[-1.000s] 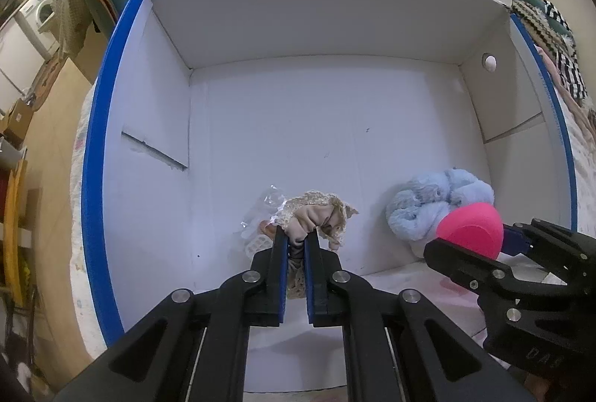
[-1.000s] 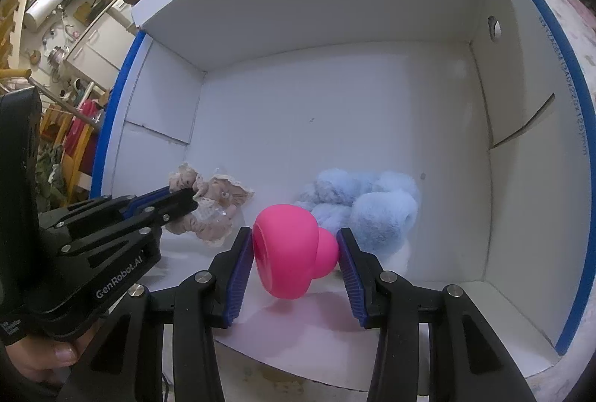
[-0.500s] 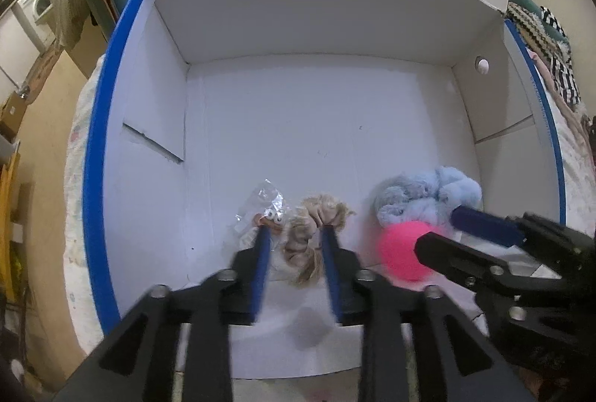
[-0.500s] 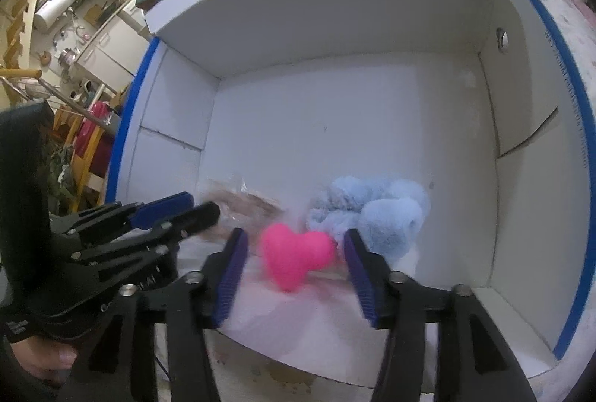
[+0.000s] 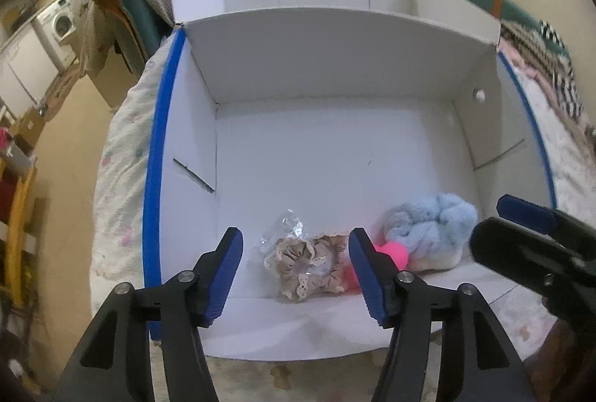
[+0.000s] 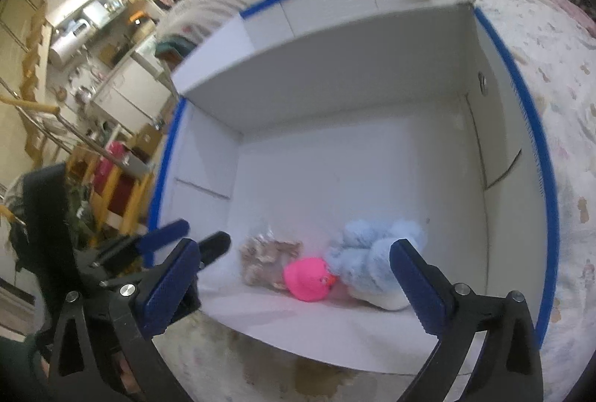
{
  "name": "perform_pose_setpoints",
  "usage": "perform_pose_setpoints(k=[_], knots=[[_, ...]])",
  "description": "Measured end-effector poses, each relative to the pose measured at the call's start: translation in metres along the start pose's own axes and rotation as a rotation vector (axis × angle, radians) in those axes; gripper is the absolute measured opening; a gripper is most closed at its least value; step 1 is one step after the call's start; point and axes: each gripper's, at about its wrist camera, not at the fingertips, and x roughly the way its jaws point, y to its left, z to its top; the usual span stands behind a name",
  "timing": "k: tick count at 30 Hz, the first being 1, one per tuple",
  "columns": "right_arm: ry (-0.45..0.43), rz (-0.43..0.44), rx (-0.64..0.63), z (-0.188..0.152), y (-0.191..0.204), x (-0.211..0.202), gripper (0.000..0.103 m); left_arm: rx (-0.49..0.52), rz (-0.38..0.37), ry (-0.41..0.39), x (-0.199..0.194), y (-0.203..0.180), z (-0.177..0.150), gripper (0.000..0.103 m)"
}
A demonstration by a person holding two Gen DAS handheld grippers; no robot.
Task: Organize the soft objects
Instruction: 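Withdraw both grippers from the box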
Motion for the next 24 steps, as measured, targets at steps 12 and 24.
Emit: perform_pose_setpoints(k=[12, 24], knots=[[-0.073, -0.058, 0.018, -0.006, 0.002, -0.02, 0.103, -0.016, -0.044, -0.004, -0.015, 0.006, -0.004, 0.058], [-0.146, -0.086, 0.005, -0.029, 0.01, -0.054, 0.103, -0.023, -0.03, -0.048, -0.048, 0.024, -0.024, 0.058]])
